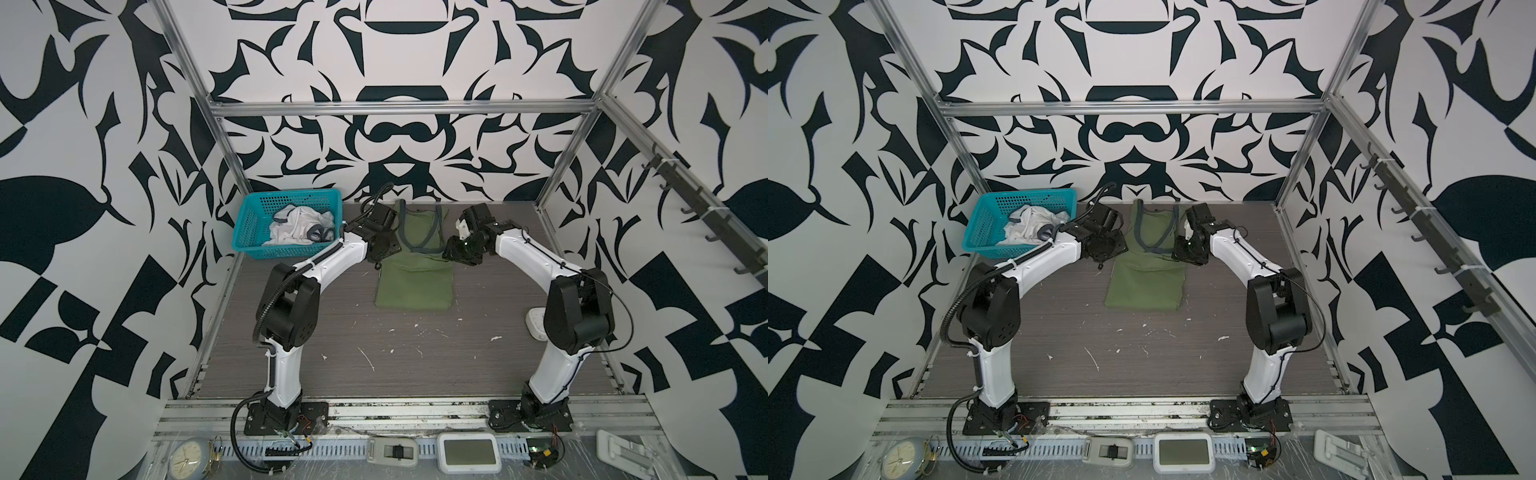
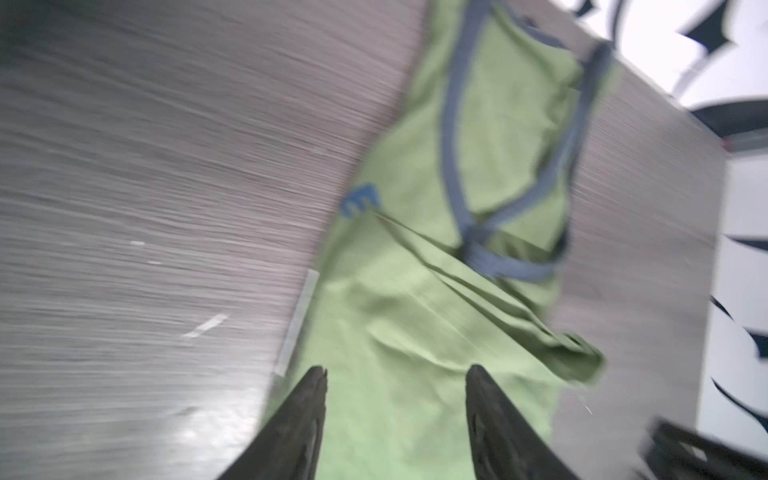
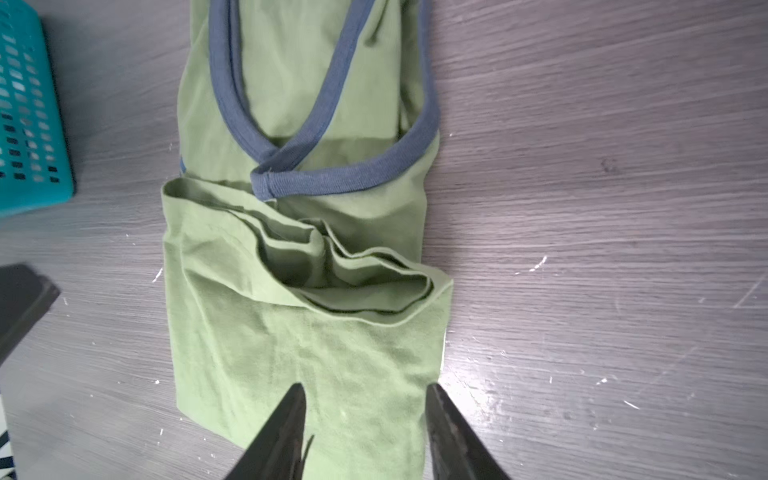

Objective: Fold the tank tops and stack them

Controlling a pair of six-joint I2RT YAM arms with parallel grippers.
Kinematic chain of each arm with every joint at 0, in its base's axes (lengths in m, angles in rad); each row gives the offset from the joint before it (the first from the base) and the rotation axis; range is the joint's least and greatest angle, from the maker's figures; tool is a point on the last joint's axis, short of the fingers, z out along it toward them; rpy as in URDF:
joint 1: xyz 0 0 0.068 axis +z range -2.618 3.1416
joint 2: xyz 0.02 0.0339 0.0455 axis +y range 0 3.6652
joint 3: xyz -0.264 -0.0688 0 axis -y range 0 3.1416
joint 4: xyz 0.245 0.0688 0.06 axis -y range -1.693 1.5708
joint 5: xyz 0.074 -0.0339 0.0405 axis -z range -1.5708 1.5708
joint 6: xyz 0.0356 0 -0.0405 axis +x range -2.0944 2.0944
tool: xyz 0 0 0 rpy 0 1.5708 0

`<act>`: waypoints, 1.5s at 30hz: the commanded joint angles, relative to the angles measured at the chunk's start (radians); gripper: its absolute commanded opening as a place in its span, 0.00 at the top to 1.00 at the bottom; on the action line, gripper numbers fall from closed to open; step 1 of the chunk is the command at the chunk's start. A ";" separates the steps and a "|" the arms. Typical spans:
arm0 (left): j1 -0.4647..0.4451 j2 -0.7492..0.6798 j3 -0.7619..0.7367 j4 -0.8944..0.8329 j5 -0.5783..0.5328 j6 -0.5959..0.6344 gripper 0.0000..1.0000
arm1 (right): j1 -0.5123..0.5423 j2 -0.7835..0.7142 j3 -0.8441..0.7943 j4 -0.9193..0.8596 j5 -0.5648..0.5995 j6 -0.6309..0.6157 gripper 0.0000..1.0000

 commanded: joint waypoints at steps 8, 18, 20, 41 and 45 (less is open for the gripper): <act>-0.009 0.107 0.021 -0.029 -0.003 0.027 0.42 | 0.010 0.101 0.043 -0.011 0.076 -0.042 0.34; 0.009 0.162 0.025 -0.024 0.010 0.019 0.42 | 0.010 0.190 0.112 0.046 -0.028 -0.024 0.48; 0.010 0.168 0.018 -0.020 0.015 0.018 0.42 | 0.010 0.201 0.125 0.053 -0.056 -0.016 0.54; 0.042 0.097 -0.124 0.097 0.035 -0.036 0.42 | 0.002 0.033 -0.050 0.357 -0.347 0.128 1.00; 0.043 0.097 -0.121 0.096 0.039 -0.035 0.42 | -0.031 0.101 -0.064 0.409 -0.363 0.162 1.00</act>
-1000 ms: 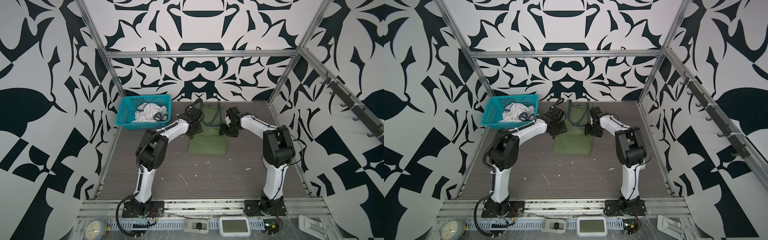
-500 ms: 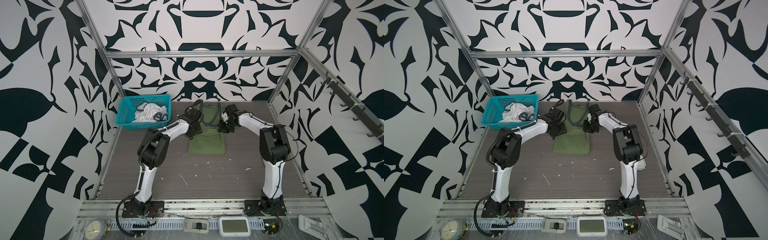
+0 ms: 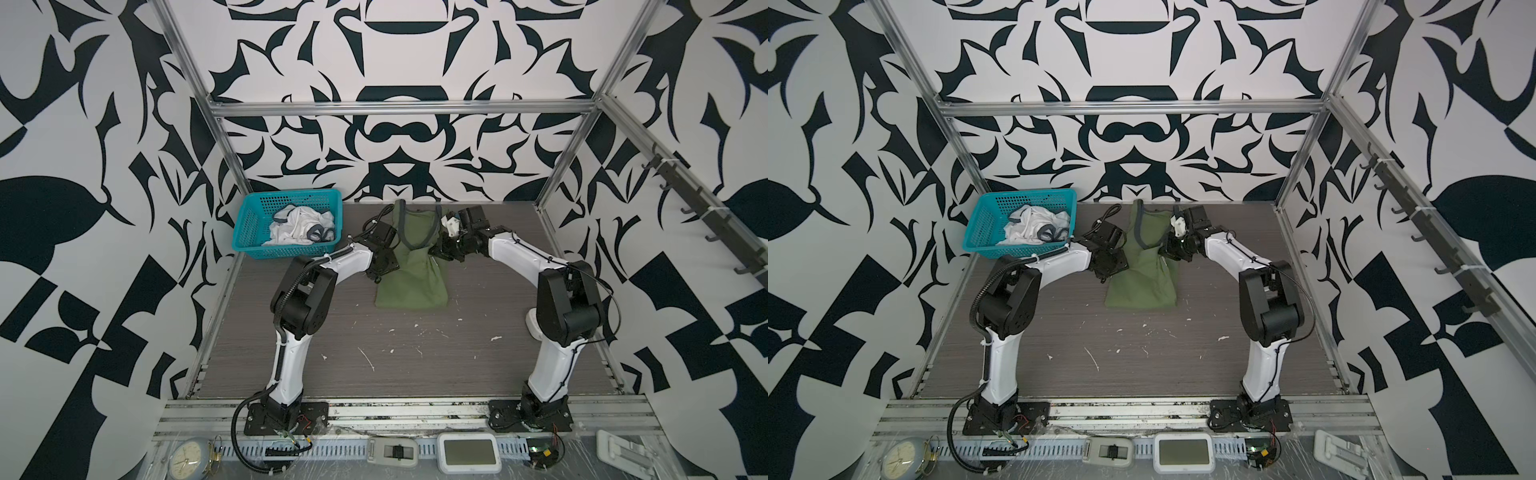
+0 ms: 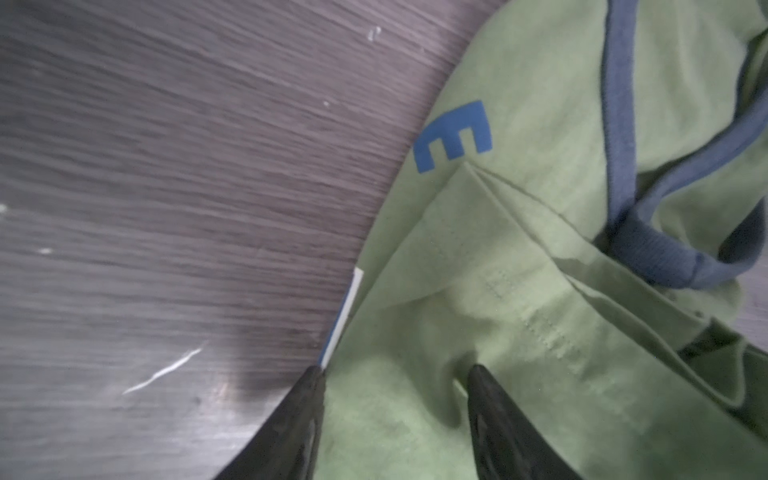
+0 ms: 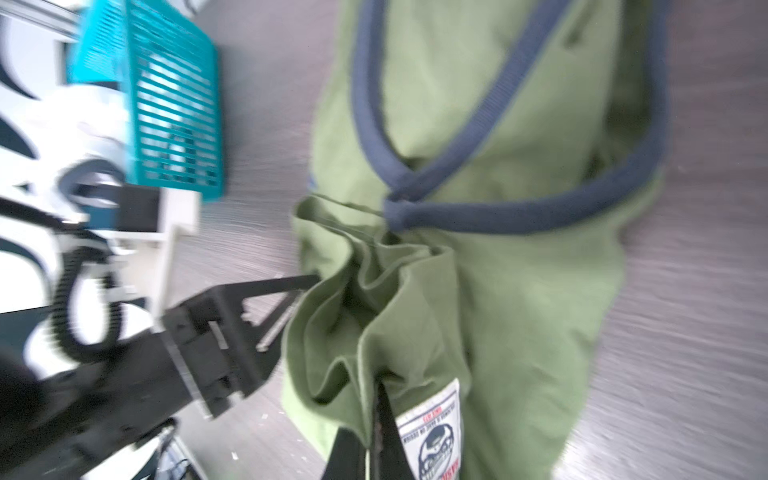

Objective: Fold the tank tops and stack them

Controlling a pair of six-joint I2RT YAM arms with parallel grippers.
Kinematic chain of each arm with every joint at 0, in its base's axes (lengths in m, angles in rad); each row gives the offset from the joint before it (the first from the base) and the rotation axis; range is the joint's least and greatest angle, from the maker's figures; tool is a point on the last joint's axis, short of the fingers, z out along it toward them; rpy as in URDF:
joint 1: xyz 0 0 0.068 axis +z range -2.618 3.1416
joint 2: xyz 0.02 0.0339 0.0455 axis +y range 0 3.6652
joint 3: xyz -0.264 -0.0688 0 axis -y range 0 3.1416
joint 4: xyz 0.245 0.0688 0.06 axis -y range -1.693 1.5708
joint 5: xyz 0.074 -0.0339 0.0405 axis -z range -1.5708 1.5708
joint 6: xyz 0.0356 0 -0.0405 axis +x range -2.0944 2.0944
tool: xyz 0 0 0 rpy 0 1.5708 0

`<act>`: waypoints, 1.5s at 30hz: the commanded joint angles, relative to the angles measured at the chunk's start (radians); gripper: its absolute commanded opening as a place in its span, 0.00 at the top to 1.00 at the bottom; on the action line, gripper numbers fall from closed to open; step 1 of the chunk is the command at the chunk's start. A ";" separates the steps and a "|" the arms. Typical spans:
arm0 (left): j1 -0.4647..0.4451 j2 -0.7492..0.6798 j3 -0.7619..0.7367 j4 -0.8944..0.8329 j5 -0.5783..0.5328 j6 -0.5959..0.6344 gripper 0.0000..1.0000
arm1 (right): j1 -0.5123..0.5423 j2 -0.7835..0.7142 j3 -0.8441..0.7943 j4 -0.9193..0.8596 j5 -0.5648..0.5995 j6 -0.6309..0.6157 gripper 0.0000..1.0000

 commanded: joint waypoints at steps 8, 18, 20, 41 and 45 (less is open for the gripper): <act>0.004 -0.025 -0.004 0.002 0.021 0.000 0.41 | -0.082 0.164 0.005 0.090 0.052 0.046 1.00; 0.004 -0.042 -0.005 -0.018 -0.009 0.004 0.41 | -0.097 0.101 -0.011 0.021 0.165 0.013 0.69; 0.004 -0.043 0.000 -0.020 -0.006 0.007 0.41 | -0.095 0.101 0.016 -0.015 0.148 -0.006 0.63; -0.009 -0.371 -0.468 0.108 0.153 -0.015 0.27 | -0.033 -0.295 -0.482 0.015 0.111 0.025 0.48; -0.017 -0.353 -0.517 0.182 0.202 -0.037 0.27 | -0.032 -0.297 -0.542 0.070 0.062 0.053 0.48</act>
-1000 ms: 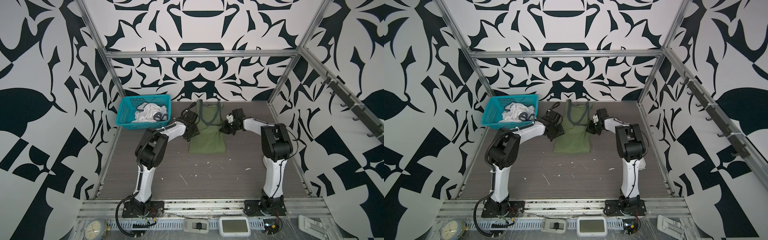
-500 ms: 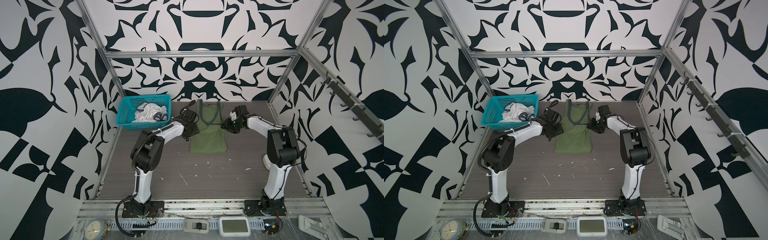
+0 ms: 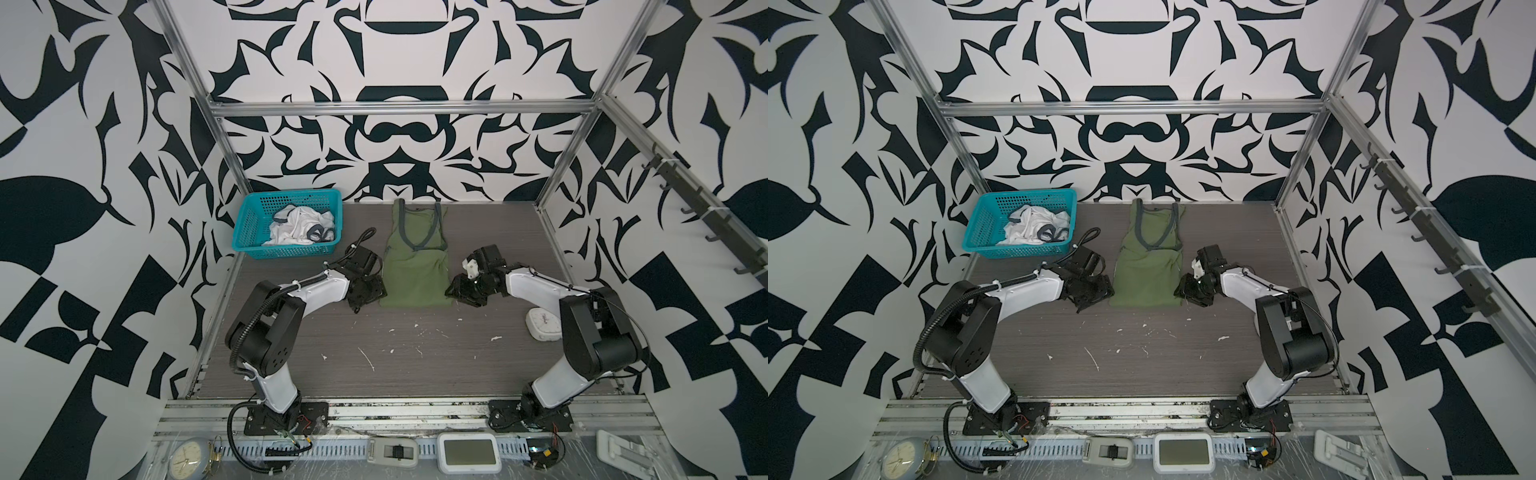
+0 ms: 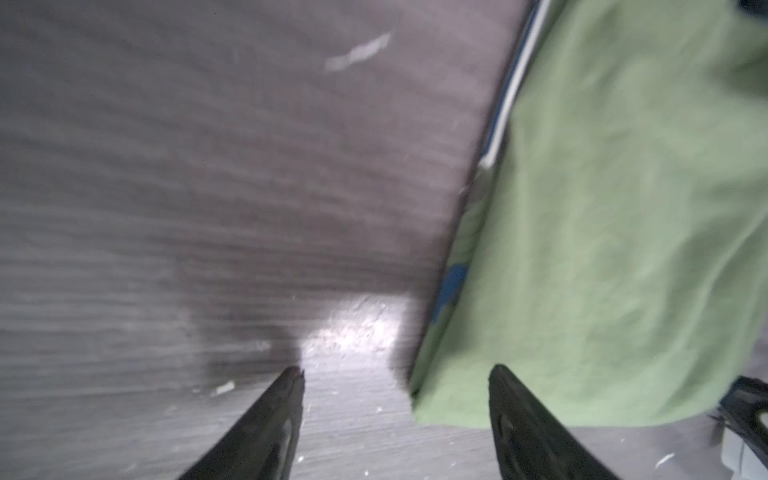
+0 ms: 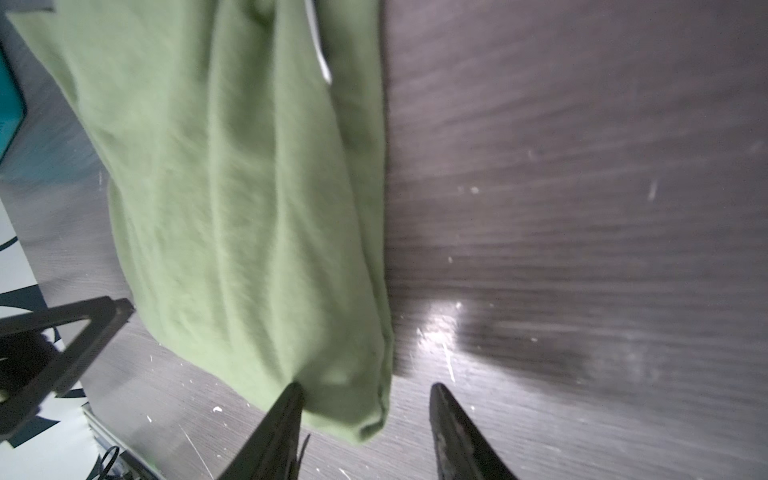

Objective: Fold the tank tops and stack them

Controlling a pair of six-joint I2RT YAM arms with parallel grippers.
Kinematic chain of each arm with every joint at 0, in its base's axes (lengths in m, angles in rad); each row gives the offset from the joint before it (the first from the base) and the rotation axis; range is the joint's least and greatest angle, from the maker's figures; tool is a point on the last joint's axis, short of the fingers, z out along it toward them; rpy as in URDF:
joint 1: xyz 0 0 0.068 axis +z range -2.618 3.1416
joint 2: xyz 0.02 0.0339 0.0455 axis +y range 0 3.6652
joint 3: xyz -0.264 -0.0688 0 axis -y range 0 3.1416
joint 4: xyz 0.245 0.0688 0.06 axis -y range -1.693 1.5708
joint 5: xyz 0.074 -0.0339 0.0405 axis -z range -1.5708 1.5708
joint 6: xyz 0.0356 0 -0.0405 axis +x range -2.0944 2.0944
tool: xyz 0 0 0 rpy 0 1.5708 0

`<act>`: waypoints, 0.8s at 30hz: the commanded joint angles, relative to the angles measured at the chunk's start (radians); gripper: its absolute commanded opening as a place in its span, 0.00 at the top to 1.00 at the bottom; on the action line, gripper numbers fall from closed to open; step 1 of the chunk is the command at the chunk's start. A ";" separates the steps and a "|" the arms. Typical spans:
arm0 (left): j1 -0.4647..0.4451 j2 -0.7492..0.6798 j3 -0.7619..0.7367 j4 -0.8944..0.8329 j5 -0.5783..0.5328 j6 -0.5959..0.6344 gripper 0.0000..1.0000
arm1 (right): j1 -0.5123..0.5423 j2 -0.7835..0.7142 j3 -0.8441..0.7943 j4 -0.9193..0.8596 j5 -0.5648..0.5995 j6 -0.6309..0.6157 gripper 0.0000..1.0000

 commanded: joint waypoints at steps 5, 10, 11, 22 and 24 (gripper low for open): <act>-0.013 0.059 -0.021 0.133 0.086 -0.032 0.30 | 0.035 0.016 -0.040 0.120 -0.042 0.044 0.52; -0.019 0.103 -0.011 0.138 0.090 -0.039 0.40 | 0.060 0.053 -0.054 0.152 -0.025 0.067 0.57; -0.020 0.108 -0.009 0.140 0.090 -0.041 0.44 | 0.061 0.059 -0.058 0.160 -0.024 0.069 0.61; -0.087 0.051 -0.034 0.137 0.045 -0.065 0.87 | 0.064 -0.071 -0.113 0.112 0.027 0.073 0.93; -0.121 -0.005 -0.055 0.120 0.001 -0.076 0.94 | 0.067 -0.124 -0.141 0.093 0.032 0.081 0.96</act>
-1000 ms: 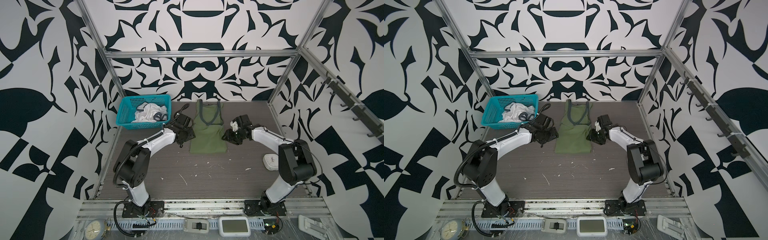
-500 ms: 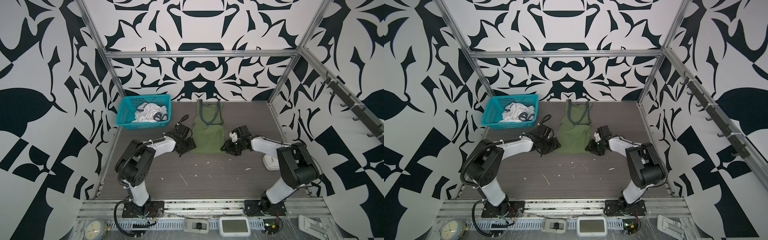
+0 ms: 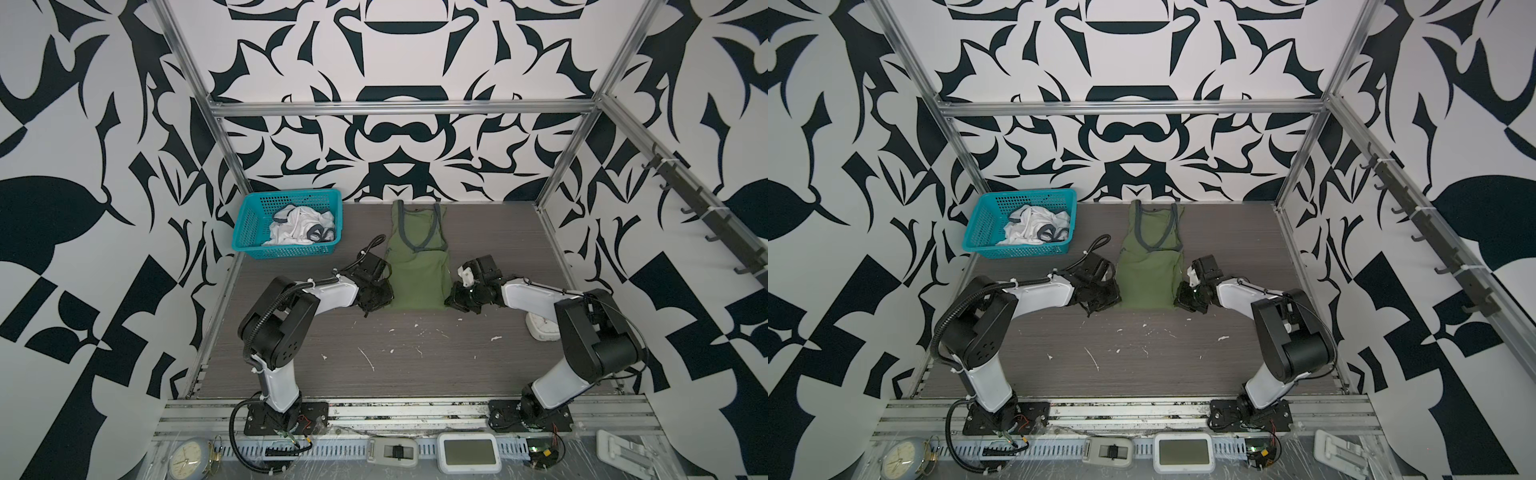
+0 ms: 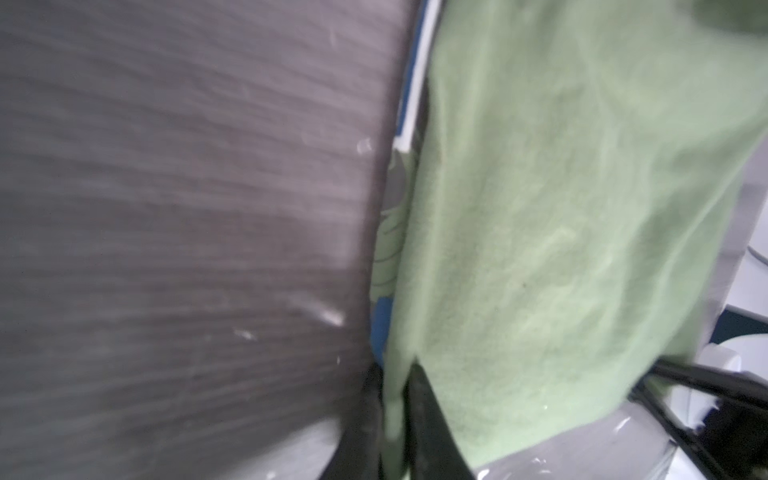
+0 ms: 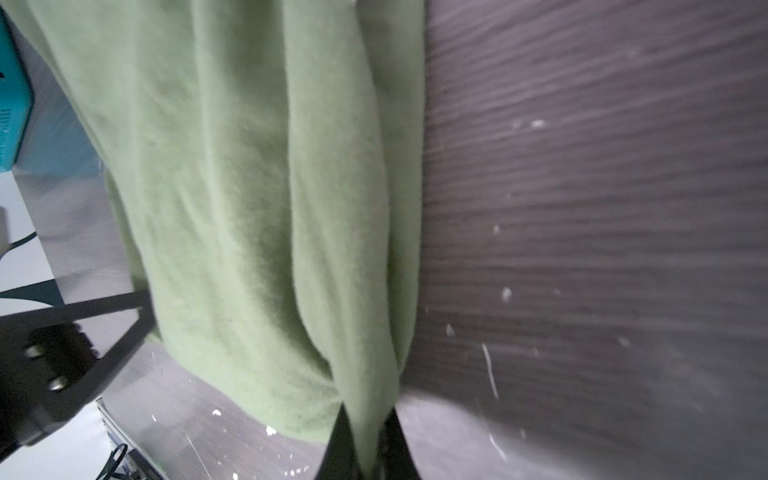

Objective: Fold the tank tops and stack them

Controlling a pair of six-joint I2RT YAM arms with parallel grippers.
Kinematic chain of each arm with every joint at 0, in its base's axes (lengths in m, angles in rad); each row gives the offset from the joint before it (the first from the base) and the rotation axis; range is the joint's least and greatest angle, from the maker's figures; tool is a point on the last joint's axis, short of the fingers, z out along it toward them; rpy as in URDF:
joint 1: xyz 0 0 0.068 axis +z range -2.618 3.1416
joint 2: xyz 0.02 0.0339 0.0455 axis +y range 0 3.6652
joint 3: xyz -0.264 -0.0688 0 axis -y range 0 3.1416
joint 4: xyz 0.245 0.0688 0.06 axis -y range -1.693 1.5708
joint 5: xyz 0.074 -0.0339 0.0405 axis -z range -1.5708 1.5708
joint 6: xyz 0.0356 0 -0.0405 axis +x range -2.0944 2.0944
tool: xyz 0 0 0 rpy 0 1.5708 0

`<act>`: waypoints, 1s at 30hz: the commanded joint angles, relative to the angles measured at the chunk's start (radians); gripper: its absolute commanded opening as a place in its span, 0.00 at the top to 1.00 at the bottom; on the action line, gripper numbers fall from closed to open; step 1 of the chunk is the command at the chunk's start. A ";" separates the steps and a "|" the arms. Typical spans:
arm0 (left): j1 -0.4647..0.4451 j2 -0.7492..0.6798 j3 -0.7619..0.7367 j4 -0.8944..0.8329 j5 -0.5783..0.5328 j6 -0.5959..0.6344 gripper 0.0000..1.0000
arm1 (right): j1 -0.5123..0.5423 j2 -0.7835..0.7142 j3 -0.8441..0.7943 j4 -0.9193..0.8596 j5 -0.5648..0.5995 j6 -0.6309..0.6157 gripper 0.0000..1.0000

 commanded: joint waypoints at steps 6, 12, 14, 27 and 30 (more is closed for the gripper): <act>-0.203 -0.253 -0.101 -0.154 -0.196 -0.100 1.00 | 0.048 -0.307 -0.083 -0.212 0.049 0.017 0.98; -0.416 -0.499 -0.143 -0.287 -0.347 -0.261 1.00 | 0.100 -0.581 -0.072 -0.446 0.052 0.061 0.96; -0.457 -0.571 -0.132 -0.306 -0.373 -0.295 1.00 | 0.106 -0.643 -0.040 -0.511 0.053 0.089 0.96; -0.172 -0.526 0.097 -0.287 -0.347 -0.176 1.00 | 0.083 -0.318 0.363 -0.433 0.022 0.031 0.97; -0.084 -0.411 0.181 -0.263 -0.276 -0.144 1.00 | 0.054 -0.163 0.482 -0.418 -0.011 0.006 0.97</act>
